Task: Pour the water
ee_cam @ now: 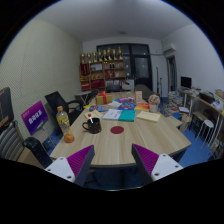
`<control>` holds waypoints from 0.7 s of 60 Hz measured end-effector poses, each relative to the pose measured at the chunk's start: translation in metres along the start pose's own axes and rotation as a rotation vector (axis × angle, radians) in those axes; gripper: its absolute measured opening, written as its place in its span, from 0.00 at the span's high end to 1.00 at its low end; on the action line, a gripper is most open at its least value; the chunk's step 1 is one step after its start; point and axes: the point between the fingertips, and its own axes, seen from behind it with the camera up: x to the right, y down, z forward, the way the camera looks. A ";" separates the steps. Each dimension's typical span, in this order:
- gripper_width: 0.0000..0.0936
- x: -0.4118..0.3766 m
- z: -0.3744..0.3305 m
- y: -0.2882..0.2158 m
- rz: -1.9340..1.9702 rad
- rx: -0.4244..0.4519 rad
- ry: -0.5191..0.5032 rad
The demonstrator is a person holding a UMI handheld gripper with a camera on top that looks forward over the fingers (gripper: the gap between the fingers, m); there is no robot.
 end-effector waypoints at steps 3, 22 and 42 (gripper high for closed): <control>0.12 -0.004 0.002 0.000 -0.010 0.002 -0.007; 0.12 -0.148 0.096 0.013 -0.061 0.057 -0.106; 0.14 -0.281 0.263 0.012 -0.085 0.115 -0.094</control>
